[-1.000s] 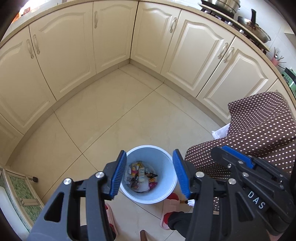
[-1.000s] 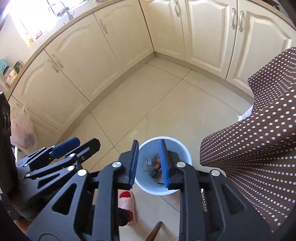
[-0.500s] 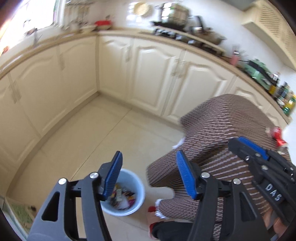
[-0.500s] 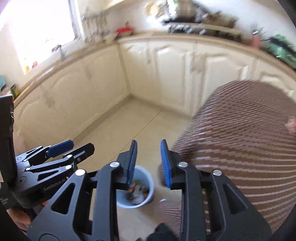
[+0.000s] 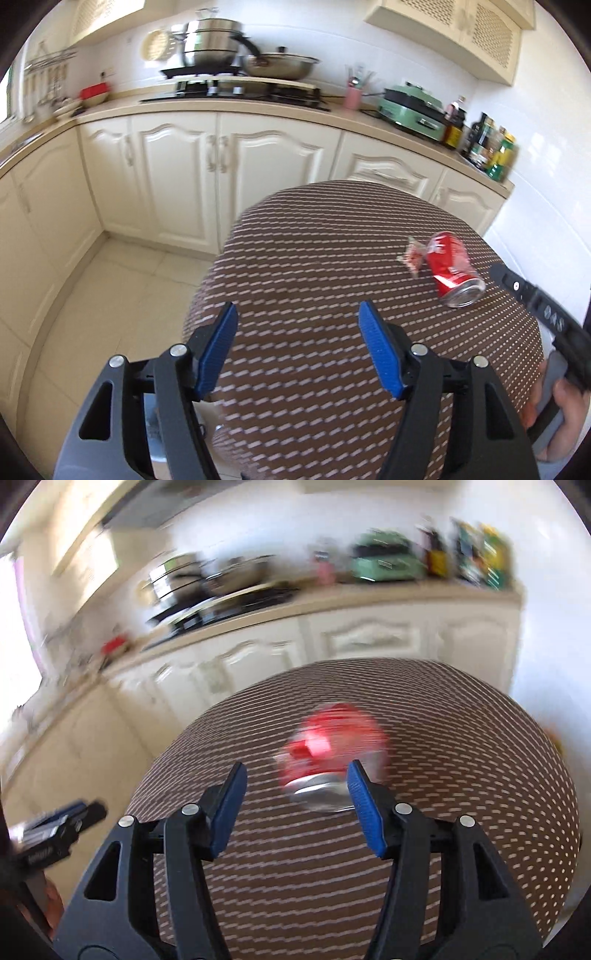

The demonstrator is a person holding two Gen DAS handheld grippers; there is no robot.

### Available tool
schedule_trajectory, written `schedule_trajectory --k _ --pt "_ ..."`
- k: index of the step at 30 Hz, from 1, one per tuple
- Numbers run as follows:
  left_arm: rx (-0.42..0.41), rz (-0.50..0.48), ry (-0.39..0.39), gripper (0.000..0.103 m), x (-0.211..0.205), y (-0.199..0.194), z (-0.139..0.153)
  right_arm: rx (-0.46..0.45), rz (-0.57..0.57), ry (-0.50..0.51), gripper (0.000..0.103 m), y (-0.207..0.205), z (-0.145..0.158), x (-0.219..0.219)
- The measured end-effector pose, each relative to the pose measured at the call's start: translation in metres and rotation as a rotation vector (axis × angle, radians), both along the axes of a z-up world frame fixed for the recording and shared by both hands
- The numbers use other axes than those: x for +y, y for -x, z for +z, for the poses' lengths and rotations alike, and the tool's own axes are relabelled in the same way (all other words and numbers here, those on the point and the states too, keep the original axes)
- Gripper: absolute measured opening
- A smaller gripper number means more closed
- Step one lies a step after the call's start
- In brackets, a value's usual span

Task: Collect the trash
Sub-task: 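Grasp the red Coca-Cola can with the right gripper while the left grasps the green-white wrapper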

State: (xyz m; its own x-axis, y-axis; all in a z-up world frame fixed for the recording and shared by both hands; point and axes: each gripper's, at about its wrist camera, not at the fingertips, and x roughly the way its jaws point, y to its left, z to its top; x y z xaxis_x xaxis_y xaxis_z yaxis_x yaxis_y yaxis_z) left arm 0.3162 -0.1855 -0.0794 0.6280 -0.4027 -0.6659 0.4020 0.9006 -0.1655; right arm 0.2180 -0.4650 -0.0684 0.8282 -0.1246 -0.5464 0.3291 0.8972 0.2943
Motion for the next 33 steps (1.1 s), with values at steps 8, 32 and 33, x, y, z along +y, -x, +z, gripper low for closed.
schedule_trajectory --k 8,32,33 --pt "0.034 -0.068 0.003 0.067 -0.071 -0.022 -0.001 0.076 0.027 -0.308 0.058 -0.032 -0.040 -0.079" --pt "0.109 -0.156 -0.066 0.068 -0.165 -0.069 -0.029 0.013 0.002 -0.007 0.022 -0.041 -0.003 -0.075" --pt "0.113 -0.172 -0.081 0.068 -0.172 -0.071 -0.033 0.015 -0.011 0.033 0.022 -0.039 -0.001 -0.073"
